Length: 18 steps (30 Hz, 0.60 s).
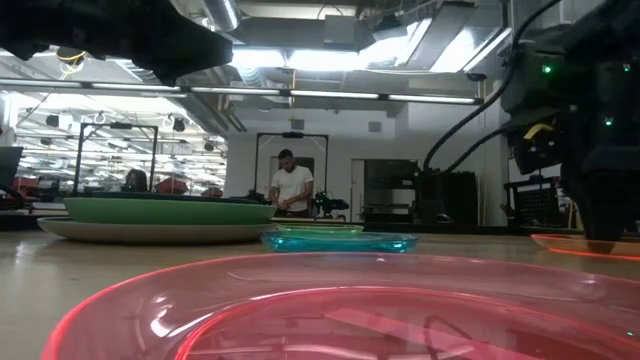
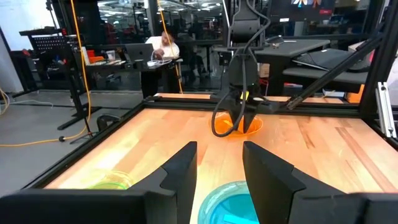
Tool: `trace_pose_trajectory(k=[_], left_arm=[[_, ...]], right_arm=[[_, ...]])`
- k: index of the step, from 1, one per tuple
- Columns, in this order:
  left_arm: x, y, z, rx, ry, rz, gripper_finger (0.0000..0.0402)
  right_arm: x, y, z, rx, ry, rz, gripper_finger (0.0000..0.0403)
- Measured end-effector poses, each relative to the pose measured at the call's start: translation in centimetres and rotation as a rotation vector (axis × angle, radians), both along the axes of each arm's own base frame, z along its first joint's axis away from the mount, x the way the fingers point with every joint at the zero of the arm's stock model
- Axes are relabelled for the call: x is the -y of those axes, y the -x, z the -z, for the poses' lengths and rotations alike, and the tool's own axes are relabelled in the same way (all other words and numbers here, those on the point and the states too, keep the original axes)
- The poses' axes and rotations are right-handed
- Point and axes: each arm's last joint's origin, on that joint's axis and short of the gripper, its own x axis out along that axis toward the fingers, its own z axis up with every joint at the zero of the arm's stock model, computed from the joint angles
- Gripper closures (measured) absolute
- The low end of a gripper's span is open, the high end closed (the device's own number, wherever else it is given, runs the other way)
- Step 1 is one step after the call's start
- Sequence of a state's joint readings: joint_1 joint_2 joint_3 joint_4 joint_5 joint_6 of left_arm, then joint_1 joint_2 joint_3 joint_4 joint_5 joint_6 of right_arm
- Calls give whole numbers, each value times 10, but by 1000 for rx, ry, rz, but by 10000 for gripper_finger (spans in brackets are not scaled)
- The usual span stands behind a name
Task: Stack plastic plates
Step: Stack the orange plate on top of dark blue plate
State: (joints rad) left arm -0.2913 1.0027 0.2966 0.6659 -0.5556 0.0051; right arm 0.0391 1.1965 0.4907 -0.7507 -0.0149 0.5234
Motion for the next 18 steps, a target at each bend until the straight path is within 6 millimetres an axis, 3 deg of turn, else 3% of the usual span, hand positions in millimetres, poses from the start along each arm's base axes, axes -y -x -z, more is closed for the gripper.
trace_pose_trajectory(k=[12, 15, 18], left_arm=[[0, 0, 0, 1, 2, 0, 278], [0, 0, 0, 1, 2, 0, 278], [0, 0, 0, 1, 2, 0, 278]], right_arm=[[-1, -27, -5, 296, -11, 22, 281], [-1, -35, -10, 388, -13, 5, 281], [-1, -41, -25, 368, -27, -30, 281]])
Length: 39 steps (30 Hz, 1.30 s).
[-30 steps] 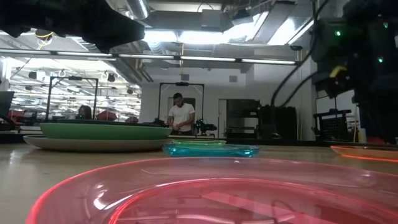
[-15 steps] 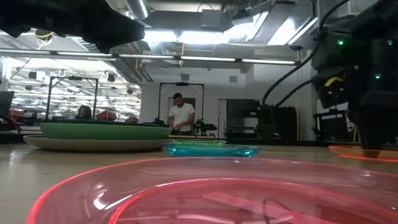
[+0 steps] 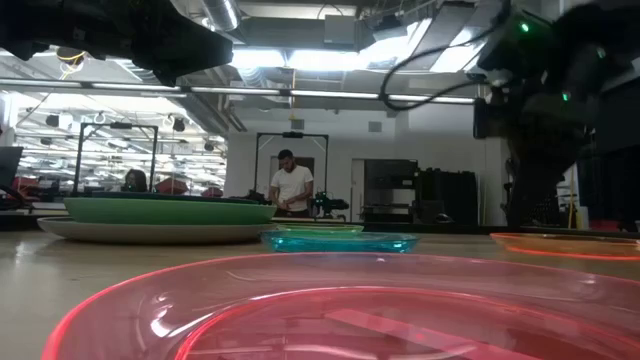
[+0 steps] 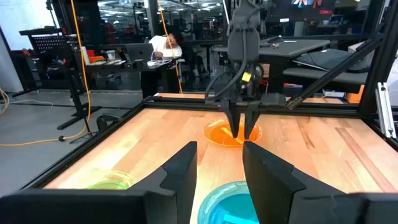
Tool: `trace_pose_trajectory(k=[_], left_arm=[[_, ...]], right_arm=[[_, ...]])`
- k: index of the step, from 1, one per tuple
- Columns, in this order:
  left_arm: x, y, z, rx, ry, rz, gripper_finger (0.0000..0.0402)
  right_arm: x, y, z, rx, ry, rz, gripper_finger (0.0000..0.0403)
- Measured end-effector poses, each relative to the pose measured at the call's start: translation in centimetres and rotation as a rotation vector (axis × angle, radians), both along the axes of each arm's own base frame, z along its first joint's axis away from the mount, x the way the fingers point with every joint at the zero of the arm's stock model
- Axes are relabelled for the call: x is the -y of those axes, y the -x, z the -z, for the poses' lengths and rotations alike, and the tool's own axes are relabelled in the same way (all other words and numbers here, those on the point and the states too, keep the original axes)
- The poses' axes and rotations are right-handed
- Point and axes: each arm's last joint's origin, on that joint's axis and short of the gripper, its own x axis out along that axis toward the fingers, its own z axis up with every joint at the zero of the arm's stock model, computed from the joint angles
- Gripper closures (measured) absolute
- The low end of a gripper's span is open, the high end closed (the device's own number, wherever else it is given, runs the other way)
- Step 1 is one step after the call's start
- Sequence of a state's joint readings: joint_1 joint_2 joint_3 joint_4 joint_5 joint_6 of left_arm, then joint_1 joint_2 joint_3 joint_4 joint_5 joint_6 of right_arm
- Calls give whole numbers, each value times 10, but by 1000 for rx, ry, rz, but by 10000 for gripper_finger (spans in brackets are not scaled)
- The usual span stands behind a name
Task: Stack plastic plates
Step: Stack the orange plate on top of dark blue plate
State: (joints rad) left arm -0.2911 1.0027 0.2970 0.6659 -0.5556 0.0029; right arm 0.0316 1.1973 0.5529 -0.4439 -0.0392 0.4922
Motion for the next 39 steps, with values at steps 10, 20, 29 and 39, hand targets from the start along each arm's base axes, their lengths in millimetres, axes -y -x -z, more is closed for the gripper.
trace_pose_trajectory(k=[10, 20, 29, 39], left_arm=[[1, 0, 0, -3, 2, 30, 278], [2, 0, 0, -4, 3, 69, 278], [2, 0, 0, -4, 2, 70, 278], [2, -1, 0, -4, 2, 71, 278]], right_arm=[[34, 9, -55, -270, 149, 19, 281], [89, 38, -23, -298, -18, 178, 281], [114, 44, -14, -266, -118, 284, 278], [123, 31, 12, -330, -173, 232, 202]])
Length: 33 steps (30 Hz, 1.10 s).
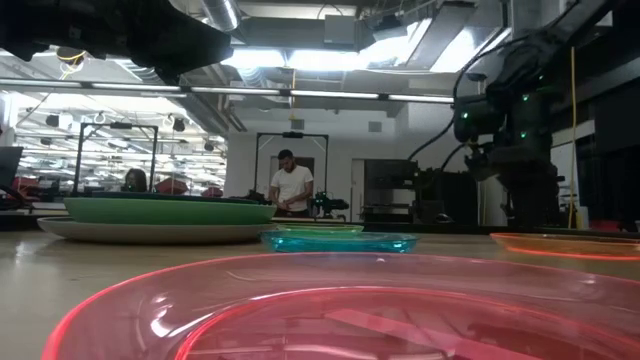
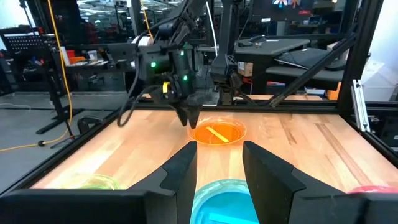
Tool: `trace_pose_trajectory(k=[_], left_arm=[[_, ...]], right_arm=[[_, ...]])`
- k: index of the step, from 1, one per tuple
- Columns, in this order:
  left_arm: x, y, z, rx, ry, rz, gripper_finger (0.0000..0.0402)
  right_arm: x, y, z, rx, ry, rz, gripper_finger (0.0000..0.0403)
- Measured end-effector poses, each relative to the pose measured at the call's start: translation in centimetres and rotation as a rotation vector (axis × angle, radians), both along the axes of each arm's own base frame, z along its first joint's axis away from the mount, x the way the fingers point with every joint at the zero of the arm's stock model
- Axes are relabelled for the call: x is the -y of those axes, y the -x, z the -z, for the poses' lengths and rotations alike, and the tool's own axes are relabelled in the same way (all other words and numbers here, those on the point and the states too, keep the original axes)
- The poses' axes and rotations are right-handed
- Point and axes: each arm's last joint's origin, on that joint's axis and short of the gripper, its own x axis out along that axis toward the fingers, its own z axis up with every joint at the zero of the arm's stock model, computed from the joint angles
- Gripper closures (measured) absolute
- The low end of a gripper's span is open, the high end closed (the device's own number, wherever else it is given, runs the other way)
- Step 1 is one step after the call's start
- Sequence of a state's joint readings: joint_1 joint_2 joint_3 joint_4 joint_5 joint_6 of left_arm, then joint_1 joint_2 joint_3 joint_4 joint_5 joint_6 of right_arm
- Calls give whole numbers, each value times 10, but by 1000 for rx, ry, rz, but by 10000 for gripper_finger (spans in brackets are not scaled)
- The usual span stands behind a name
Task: Stack plastic plates
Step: Stack the orange plate on top of dark blue plate
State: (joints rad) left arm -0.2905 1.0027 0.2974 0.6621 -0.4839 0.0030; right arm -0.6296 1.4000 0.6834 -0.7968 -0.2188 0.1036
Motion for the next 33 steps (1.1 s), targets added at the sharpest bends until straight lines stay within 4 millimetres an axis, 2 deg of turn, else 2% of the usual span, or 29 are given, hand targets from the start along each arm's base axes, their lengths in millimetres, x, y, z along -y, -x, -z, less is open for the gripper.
trace_pose_trajectory(k=[5, 12, 29, 33], left_arm=[[0, 0, 0, -1, -7, 0, 278], [0, 0, 0, -2, -7, 0, 278], [0, 0, 0, -1, -6, -1, 278], [0, 0, 0, 2, 1, -1, 278]], right_arm=[[2, -5, 12, -7, -59, -30, 195], [3, -7, 17, 7, -108, -48, 202], [2, -11, 19, 76, -128, -87, 386], [2, -12, 18, 98, -140, -96, 398]])
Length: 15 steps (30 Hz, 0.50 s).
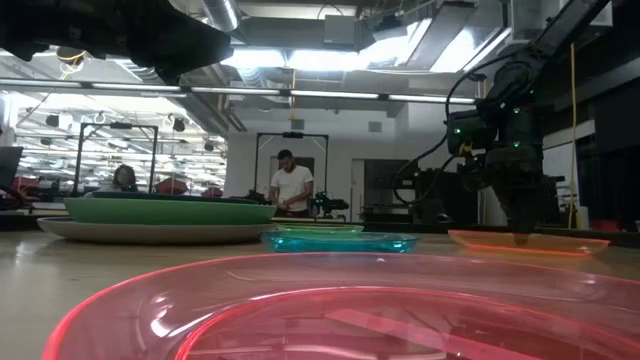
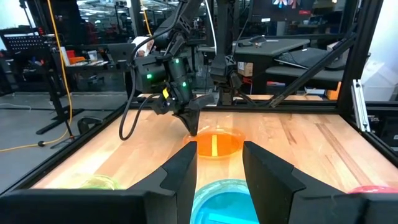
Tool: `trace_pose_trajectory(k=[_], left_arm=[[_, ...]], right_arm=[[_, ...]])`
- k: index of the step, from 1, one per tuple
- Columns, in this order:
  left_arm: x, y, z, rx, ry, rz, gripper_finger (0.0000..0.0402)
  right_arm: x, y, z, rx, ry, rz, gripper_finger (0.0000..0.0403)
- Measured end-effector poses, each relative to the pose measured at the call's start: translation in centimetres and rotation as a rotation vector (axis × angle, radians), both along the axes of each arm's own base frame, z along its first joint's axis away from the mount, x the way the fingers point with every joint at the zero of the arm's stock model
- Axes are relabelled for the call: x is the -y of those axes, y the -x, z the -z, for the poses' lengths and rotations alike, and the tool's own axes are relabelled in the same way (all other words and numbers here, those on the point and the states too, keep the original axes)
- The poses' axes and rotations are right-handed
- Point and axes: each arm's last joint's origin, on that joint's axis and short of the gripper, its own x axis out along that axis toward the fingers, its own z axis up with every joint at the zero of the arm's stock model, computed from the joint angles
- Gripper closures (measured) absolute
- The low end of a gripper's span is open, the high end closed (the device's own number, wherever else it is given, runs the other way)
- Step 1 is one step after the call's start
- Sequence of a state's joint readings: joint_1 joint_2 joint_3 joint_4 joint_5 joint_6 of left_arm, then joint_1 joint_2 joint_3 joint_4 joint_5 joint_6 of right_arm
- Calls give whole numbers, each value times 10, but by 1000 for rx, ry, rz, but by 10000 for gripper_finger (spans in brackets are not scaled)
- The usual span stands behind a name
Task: Stack plastic plates
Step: Stack the orange plate on top of dark blue plate
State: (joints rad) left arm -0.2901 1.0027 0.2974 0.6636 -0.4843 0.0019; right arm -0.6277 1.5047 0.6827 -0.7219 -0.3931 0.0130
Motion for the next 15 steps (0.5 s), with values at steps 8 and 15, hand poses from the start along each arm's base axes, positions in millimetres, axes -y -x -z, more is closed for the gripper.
trace_pose_trajectory(k=[8, 15], left_arm=[[0, 0, -1, 16, 21, -4, 278], [0, 0, -2, 23, 23, -5, 278]], right_arm=[[-1, -1, 0, 30, -21, -22, 400], [0, -5, -2, 107, -65, -24, 401]])
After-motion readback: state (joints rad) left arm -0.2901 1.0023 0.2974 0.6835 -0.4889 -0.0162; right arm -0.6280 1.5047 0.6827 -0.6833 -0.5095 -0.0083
